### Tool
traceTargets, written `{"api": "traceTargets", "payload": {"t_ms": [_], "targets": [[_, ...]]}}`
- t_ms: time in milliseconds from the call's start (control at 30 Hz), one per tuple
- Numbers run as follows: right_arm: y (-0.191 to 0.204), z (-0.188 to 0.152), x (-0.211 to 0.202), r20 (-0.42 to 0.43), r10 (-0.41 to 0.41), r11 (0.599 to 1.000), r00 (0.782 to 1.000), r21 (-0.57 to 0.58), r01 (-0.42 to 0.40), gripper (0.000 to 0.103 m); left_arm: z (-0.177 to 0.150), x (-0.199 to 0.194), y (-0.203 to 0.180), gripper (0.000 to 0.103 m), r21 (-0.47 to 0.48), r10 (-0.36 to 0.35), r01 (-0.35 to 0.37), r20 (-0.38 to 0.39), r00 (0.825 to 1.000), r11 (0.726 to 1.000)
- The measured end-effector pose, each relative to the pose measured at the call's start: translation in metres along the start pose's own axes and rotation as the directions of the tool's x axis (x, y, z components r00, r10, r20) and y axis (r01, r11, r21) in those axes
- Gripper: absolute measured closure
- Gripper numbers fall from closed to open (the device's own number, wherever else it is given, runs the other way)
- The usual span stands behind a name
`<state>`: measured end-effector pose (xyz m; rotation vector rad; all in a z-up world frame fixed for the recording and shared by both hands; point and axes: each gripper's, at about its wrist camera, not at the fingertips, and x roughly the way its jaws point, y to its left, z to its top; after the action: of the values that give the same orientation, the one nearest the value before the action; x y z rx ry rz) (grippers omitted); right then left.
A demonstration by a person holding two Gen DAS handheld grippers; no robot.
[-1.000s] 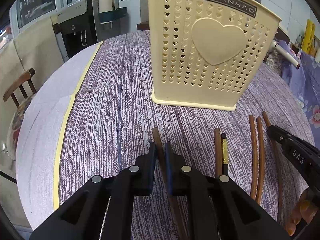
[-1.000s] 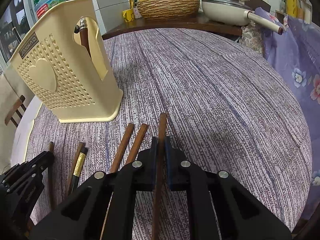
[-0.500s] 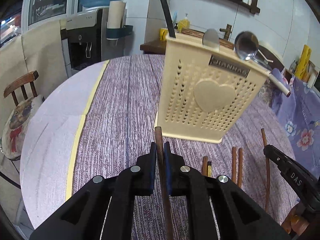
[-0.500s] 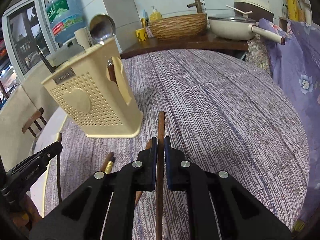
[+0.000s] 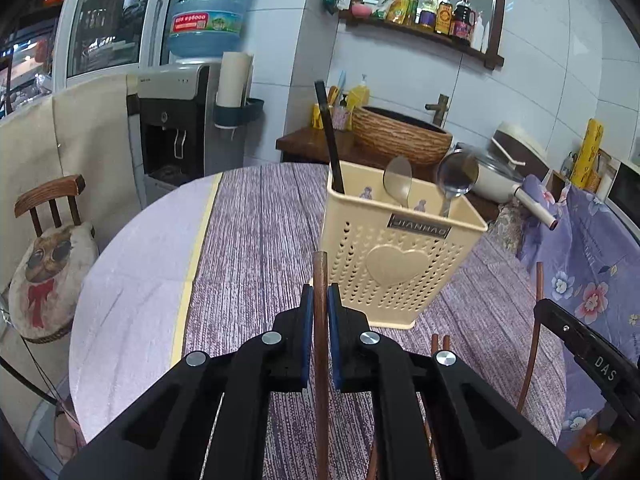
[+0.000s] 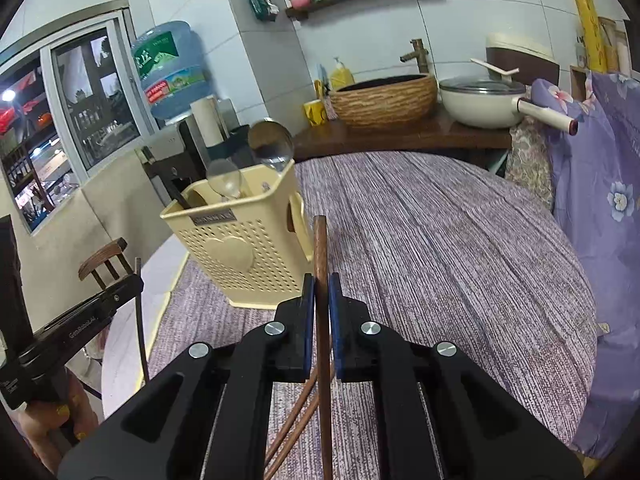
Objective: Organize utensils
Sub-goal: 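Lift the brown chopstick with the left tool while the right tool lifts its chopstick, then lower both brown chopsticks into the beige holder with both tools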
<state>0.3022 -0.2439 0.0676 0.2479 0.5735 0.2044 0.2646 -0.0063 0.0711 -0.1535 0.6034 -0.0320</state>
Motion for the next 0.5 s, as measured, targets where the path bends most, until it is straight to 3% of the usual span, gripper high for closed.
{"api": "traceTargets", "payload": {"t_ms": [500], "targets": [[0.017, 0.016, -0.051, 0.045, 0.076, 0.995, 0.996, -0.074, -0.073, 0.095, 0.015, -0.043, 0.006, 0.095, 0.008, -0.028, 0.028, 0.101, 0.994, 1.0]]}}
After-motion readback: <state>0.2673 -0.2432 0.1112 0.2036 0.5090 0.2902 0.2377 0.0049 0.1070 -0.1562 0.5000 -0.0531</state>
